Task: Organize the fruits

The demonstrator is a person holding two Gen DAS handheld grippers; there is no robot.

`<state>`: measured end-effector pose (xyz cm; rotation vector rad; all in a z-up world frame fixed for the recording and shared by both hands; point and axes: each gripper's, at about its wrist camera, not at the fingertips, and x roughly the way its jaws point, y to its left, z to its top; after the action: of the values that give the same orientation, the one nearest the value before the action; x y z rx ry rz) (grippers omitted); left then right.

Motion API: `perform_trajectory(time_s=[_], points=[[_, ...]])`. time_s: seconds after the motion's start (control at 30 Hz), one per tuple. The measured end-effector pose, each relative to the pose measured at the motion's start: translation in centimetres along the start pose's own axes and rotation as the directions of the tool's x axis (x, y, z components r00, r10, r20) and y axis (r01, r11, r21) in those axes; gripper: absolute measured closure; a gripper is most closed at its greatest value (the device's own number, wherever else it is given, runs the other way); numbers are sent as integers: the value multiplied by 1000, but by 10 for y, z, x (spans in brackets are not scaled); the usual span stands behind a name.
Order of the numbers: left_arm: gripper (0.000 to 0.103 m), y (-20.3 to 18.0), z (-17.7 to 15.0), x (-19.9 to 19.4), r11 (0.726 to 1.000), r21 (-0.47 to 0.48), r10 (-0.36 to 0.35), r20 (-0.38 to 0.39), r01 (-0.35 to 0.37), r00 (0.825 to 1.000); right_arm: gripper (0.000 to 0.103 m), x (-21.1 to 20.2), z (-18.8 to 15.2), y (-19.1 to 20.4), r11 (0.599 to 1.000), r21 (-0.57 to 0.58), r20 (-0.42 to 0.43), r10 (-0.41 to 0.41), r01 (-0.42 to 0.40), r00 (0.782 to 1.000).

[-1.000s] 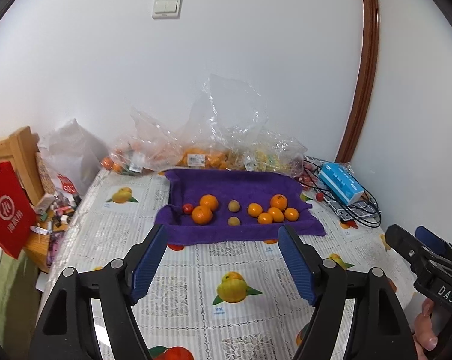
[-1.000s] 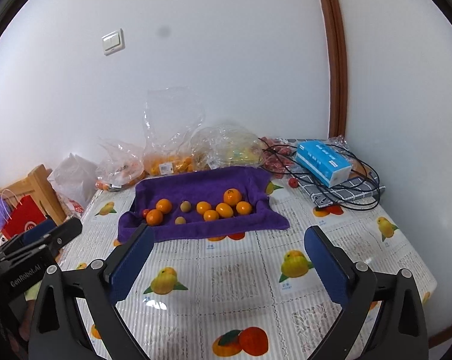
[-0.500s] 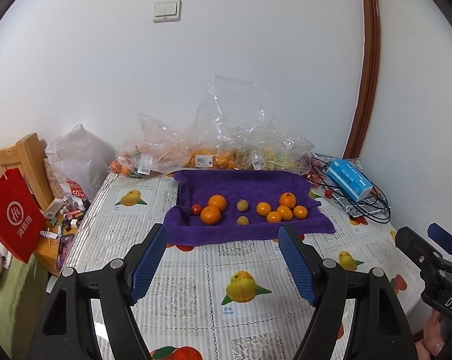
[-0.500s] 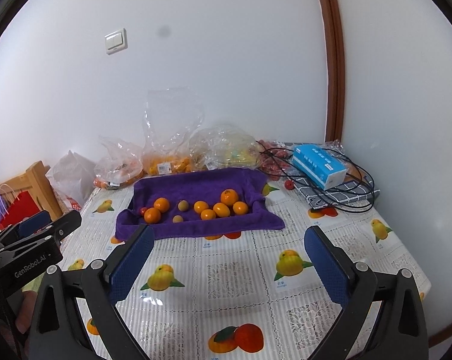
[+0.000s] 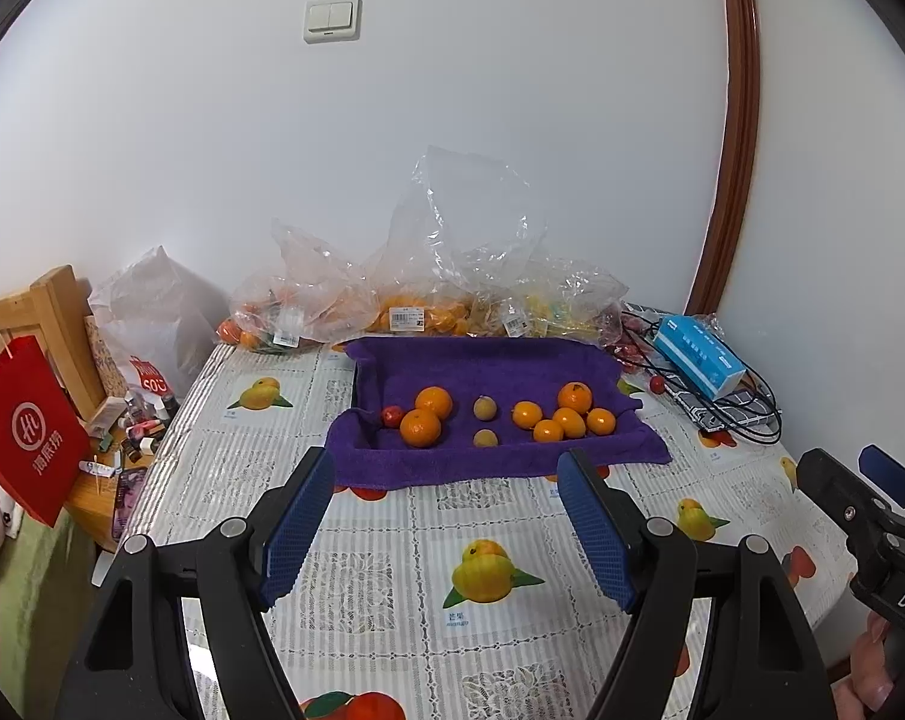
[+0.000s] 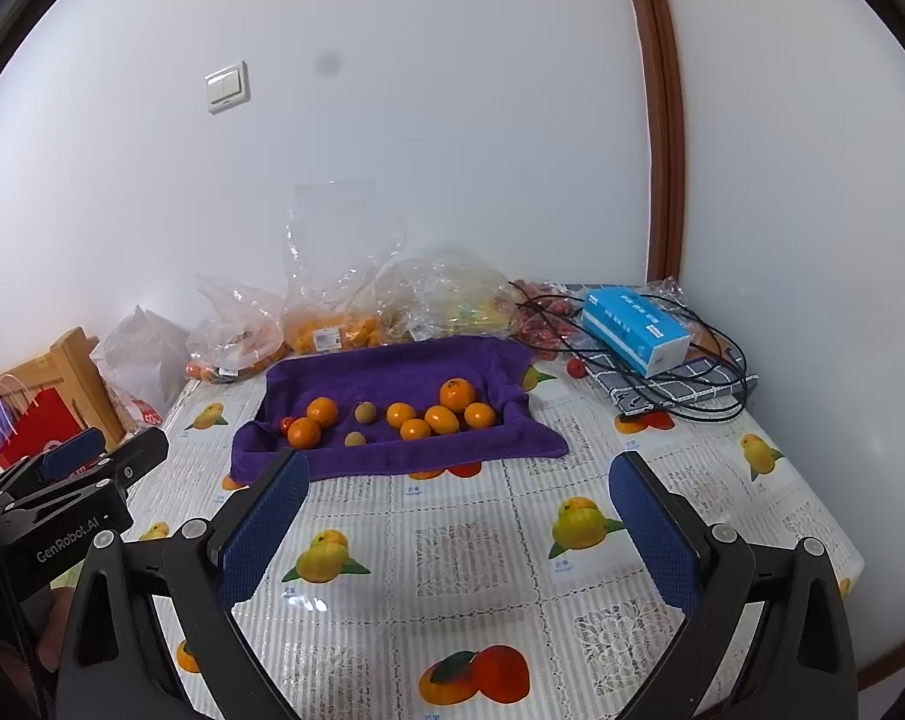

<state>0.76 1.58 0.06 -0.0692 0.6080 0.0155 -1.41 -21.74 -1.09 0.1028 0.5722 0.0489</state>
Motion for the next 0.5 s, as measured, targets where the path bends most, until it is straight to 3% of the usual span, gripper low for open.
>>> perform_trajectory(time_s=[0.5], points=[[28, -2, 1, -2, 1000, 11, -1, 2, 1, 1000, 4, -1, -1, 0, 1000, 7, 4, -5, 5, 1000]])
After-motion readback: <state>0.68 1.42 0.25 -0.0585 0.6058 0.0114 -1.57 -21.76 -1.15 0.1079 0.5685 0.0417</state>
